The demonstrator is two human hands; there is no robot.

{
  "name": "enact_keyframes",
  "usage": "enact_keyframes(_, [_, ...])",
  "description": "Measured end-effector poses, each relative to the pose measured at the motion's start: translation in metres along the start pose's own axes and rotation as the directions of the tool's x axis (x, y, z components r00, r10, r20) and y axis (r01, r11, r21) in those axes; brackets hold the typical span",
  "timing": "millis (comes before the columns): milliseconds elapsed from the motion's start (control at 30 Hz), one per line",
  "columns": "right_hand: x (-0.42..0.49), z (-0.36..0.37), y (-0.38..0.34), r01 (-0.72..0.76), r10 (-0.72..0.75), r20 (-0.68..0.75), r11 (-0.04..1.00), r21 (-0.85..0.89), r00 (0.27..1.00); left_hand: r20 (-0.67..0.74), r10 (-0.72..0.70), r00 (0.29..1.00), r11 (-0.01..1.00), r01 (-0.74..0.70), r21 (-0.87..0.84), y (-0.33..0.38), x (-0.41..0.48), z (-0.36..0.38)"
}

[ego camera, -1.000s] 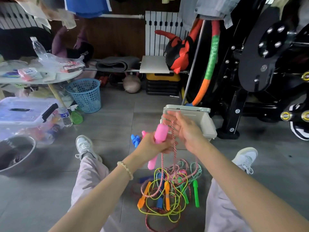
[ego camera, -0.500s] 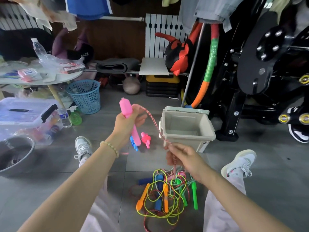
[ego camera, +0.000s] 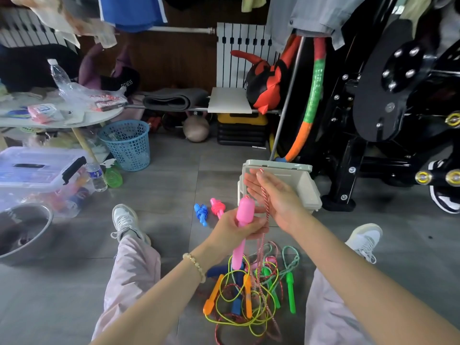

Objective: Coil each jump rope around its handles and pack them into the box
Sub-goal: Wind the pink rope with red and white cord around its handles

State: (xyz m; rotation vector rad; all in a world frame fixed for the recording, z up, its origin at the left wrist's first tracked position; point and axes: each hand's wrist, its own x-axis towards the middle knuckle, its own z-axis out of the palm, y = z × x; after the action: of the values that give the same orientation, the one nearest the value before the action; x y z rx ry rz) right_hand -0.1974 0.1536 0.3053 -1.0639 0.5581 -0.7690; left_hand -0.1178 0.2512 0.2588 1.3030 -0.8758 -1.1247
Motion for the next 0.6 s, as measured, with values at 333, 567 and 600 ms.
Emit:
enact_keyframes(333, [0.0, -0.006, 0.007, -0.014, 0.013, -0.03, 0.999, -0.041, 0.999, 0.051, 0.004, 0.999, 0.987, -0.012, 0.161, 0.016, 0.01, 0.004])
enact_keyframes(567, [-0.027, -0.012, 0.027, -0.104, 0.14, 0.165, 0.973, -0.207, 0.976, -0.249, 0.076, 0.966, 0.988, -0.106, -0.109, 0.052, 0.027, -0.024])
enact_keyframes(600, [-0.032, -0.012, 0.029, -0.102, 0.148, 0.163, 0.96, -0.261, 0.975, -0.276, 0.08, 0.958, 0.987, -0.115, -0.113, 0.055, 0.029, -0.03])
